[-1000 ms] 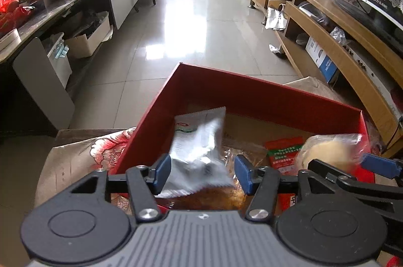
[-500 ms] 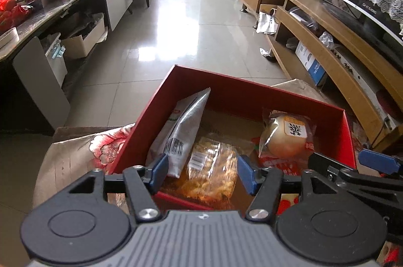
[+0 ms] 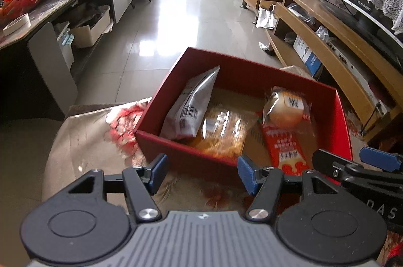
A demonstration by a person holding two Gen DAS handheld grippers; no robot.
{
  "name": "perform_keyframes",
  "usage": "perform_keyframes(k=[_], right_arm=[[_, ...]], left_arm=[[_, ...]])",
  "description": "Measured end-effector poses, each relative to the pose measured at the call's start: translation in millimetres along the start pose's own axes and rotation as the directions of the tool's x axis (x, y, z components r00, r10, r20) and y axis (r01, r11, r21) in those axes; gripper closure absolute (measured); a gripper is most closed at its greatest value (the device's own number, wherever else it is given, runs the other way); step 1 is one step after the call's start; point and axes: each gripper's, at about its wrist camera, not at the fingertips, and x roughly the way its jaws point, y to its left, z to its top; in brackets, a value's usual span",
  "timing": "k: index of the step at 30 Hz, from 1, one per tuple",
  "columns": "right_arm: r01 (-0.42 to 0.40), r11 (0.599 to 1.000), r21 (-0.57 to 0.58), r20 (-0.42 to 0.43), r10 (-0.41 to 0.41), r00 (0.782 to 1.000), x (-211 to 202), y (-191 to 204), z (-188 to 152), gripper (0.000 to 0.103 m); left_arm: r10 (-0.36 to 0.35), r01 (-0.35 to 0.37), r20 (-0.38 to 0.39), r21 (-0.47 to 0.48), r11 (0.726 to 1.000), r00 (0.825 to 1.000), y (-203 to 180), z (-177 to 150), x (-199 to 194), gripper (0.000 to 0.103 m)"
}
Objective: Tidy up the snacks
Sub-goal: 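Withdraw both tools from the box back over the table snacks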
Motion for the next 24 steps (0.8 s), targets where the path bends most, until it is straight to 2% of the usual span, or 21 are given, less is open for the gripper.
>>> perform_keyframes(k=[13,24], right_arm=[[0.001,1.000,-0.030,-0.065,-0.003,0.998,-14,16,-36,0.016],[-0.006,1.000,-0.003,-0.129,0.006,0.992,-22,18,-59,0.016]], left_arm=[[0.000,0.001,-0.087,0.008,1.000,0.996,12,-48,-6,0.041],[-0.015,0.017,-0.125,0.012,1.000,0.992,7,-72,-10,0.041]])
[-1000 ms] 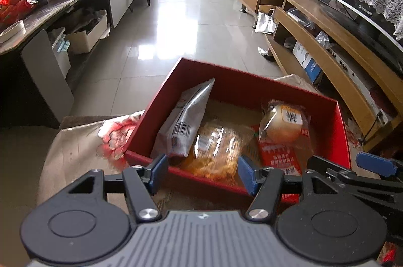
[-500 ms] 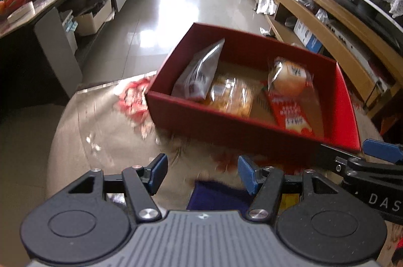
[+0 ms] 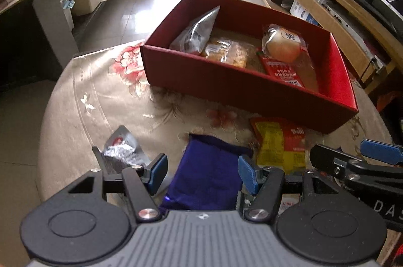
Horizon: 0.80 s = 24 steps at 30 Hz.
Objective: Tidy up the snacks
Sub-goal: 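Withdraw both tools from the box back over the table snacks, then grasp the blue bag with the left gripper while the right grasps the Kaprons wafer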
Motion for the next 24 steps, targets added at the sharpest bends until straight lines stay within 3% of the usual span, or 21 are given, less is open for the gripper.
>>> perform_keyframes(k=[18,19,24], right_arm=[[-0.017,0.999,0.042,-0.035,0.019,0.999,-8,-9,-22,0.015],[-0.020,0.999,0.046,-0.035,0.021,0.999,-8,-10,-22,0.015],[-0.025,0.998,0.057,-0.047,0.028,0.998,-5,-15,-21,0.015]], left_arm=[[0.026,-0.025,-0.068,0.010,1.000,0.997,-5,-11,29,0.040],[0.030,-0.029,-0.067,0.008,1.000,0.997,-5,-11,31,0.034],[0.019,-0.021,-0.062,-0.021,1.000,0.998,-6,-2,42,0.030]])
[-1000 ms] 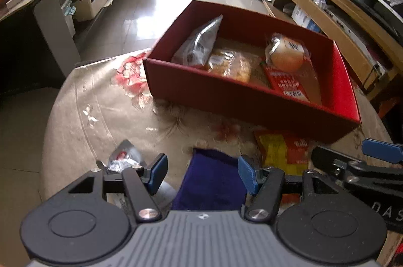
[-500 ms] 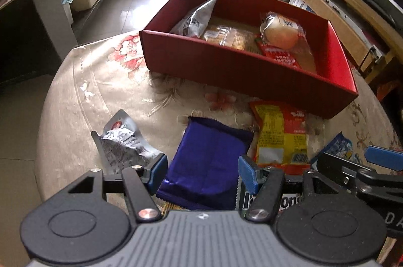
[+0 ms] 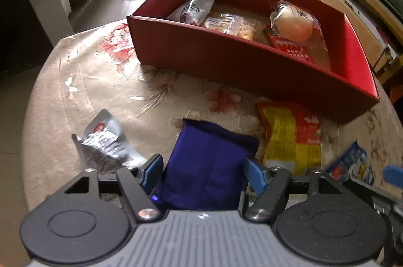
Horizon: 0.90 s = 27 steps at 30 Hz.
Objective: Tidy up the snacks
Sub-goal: 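Grasp the blue bag with the left gripper while the right grasps the Kaprons wafer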
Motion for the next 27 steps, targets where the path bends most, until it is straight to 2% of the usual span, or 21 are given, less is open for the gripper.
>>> perform_keyframes(k=[3,8,11,13,20,24,27], right_arm=[[0.000,1.000,0.000,-0.002,0.000,1.000,0,-2,0,0.015],[-0.008,1.000,0.006,-0.004,0.008,1.000,1,-3,1,0.015],[-0.013,1.000,0.005,-0.003,0.013,1.000,0,-3,1,0.015],[-0.011,1.000,0.003,-0.004,0.011,1.000,1,-3,1,0.015],[-0.009,1.000,-0.010,-0.003,0.008,1.000,0,-4,1,0.015],[-0.003,1.000,-0.009,-0.023,0.003,1.000,3,-5,-2,0.015],[-0.016,0.998,-0.059,-0.039,0.014,0.999,3,2,-6,0.015]], left_arm=[[0.009,-0.009,-0.001,0.002,1.000,1.000,-3,0,4,0.027],[0.043,-0.043,0.002,0.071,0.997,0.999,-17,-5,8,0.026],[0.054,-0.054,0.001,0.079,0.995,0.999,-18,-7,7,0.028],[0.050,-0.050,-0.005,0.071,0.996,0.999,-16,-8,5,0.031],[0.029,-0.028,-0.041,0.024,0.999,0.999,6,-21,-8,0.034],[-0.002,0.001,-0.026,-0.025,1.000,1.000,21,-25,-25,0.034],[-0.024,0.023,-0.012,-0.047,0.999,1.000,30,-30,-37,0.034]])
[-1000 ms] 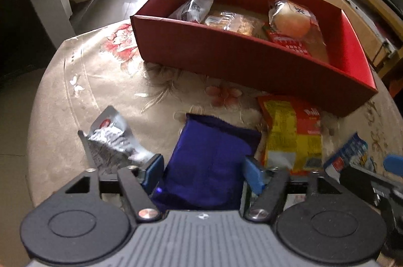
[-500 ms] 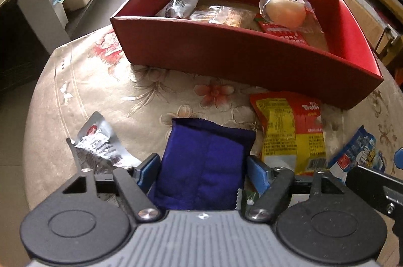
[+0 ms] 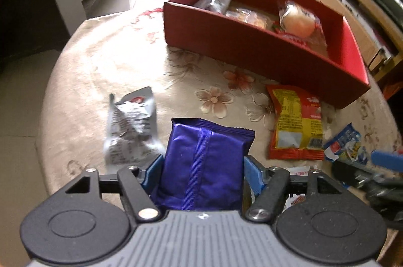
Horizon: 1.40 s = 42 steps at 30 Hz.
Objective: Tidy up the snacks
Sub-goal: 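Grasp the blue bag with the left gripper while the right grasps the Kaprons wafer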
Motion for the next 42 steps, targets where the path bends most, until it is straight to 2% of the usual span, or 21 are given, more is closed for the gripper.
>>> perform_keyframes(k=[6,12,17,20,22,23,24,25,27,28,29,32,35,38,40,42], right_arm=[[-0.020,1.000,-0.021,-0.061,0.019,0.998,15,12,-14,0.015],[-0.123,0.992,-0.008,-0.091,0.122,0.988,29,28,-18,0.015],[-0.174,0.985,-0.018,-0.147,0.169,0.975,40,39,-28,0.015],[-0.254,0.967,0.022,-0.199,0.253,0.947,38,39,-38,0.013],[-0.345,0.938,0.041,-0.239,0.344,0.908,29,41,-50,0.015],[-0.367,0.930,0.030,-0.243,0.363,0.899,22,42,-56,0.015],[-0.361,0.933,-0.007,-0.237,0.349,0.907,14,46,-62,0.015],[-0.332,0.942,-0.055,-0.225,0.312,0.923,7,49,-65,0.015],[-0.219,0.951,-0.216,-0.171,0.184,0.968,-7,60,-71,0.014],[-0.181,0.945,-0.273,-0.153,0.144,0.978,-9,65,-73,0.014],[-0.166,0.935,-0.313,-0.147,0.125,0.981,-9,70,-73,0.014],[-0.182,0.925,-0.333,-0.161,0.134,0.978,6,79,-62,0.015],[-0.143,0.910,-0.389,-0.162,0.085,0.983,24,91,-54,0.017],[-0.134,0.906,-0.402,-0.183,0.064,0.981,38,95,-50,0.028],[-0.122,0.907,-0.404,-0.182,0.051,0.982,43,98,-50,0.030],[-0.108,0.906,-0.409,-0.172,0.040,0.984,39,97,-52,0.037]], left_arm=[[-0.056,0.056,0.003,-0.060,0.997,0.998,17,-1,-14,0.034],[-0.069,0.070,0.018,-0.097,0.993,0.997,29,2,-20,0.034],[-0.083,0.086,0.026,-0.124,0.989,0.996,36,5,-22,0.034],[-0.103,0.107,0.037,-0.127,0.986,0.994,38,8,-26,0.034],[-0.113,0.117,0.044,-0.131,0.984,0.993,40,8,-29,0.034],[-0.115,0.120,0.046,-0.133,0.984,0.992,41,9,-30,0.034],[-0.118,0.124,0.047,-0.134,0.983,0.992,42,9,-31,0.034],[-0.121,0.126,0.047,-0.133,0.983,0.992,43,9,-31,0.034],[-0.119,0.125,0.047,-0.130,0.984,0.992,44,8,-32,0.034],[-0.118,0.123,0.044,-0.130,0.984,0.992,44,8,-31,0.034],[-0.118,0.123,0.042,-0.132,0.984,0.992,45,7,-31,0.034],[-0.116,0.119,0.037,-0.127,0.985,0.993,45,6,-30,0.034],[-0.110,0.113,0.029,-0.119,0.986,0.994,46,5,-27,0.034],[-0.102,0.103,0.013,-0.127,0.987,0.995,50,4,-22,0.034],[-0.101,0.100,0.004,-0.126,0.987,0.995,50,3,-20,0.034],[-0.104,0.103,-0.003,-0.115,0.988,0.995,47,2,-19,0.034]])
